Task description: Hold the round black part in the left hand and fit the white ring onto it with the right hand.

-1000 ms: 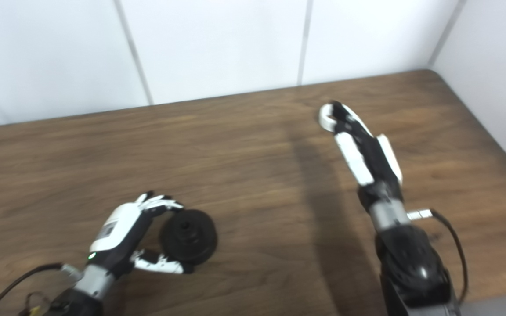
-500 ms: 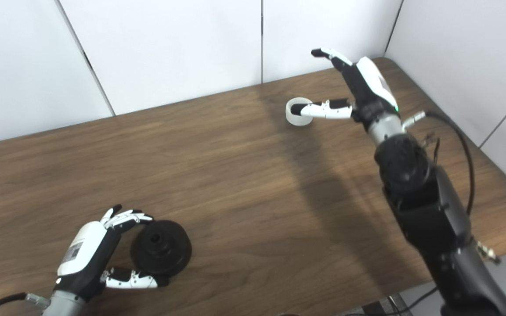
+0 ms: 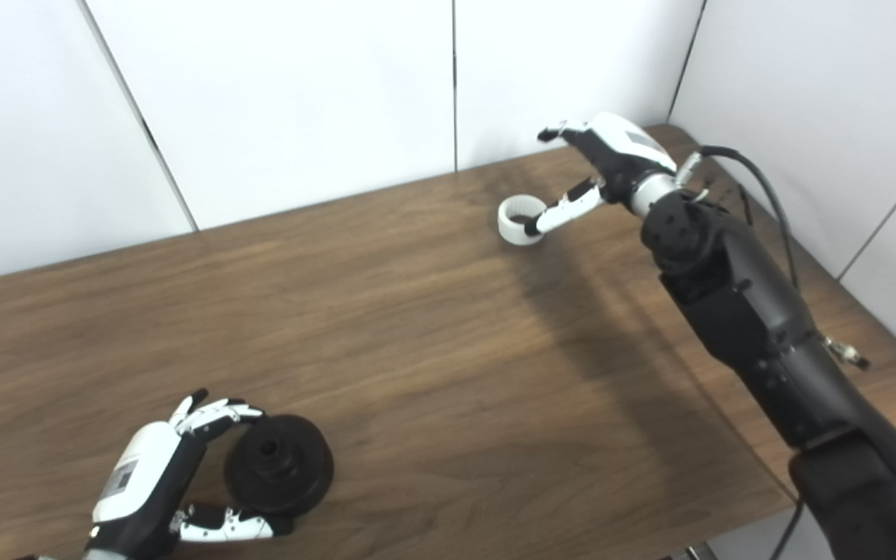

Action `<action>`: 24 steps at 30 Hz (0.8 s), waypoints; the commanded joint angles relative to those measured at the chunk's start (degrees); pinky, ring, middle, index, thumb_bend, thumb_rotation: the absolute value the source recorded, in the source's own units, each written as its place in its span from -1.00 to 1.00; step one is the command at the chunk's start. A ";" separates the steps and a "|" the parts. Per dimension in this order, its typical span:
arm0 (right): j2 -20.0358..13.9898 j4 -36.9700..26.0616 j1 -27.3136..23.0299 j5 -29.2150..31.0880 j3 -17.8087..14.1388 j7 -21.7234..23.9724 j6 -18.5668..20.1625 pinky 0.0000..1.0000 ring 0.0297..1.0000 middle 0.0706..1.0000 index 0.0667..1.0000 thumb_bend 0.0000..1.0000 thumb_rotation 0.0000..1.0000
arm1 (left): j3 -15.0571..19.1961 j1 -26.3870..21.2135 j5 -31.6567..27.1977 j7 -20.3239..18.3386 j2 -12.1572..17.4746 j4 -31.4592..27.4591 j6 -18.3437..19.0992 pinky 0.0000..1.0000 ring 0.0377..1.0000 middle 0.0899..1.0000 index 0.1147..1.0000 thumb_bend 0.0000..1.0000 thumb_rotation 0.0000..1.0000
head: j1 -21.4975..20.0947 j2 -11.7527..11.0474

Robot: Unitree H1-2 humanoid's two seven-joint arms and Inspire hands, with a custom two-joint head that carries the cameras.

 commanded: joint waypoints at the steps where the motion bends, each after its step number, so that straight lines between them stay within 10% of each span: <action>1: -1.77 1.03 -4.55 -1.85 0.48 1.23 -0.28 0.88 0.97 0.91 0.75 1.00 -0.39 | -0.31 0.23 1.26 -0.48 0.53 1.18 0.38 1.00 0.68 0.49 -0.16 0.04 -0.89 | 0.44 0.17; 24: -1.13 14.78 -11.58 -7.98 11.04 6.84 -0.97 0.98 1.00 0.92 0.71 1.00 -0.44 | -0.65 0.88 1.46 -1.65 -0.39 -1.14 2.18 1.00 0.69 0.50 -0.16 0.04 -0.90 | 1.94 0.90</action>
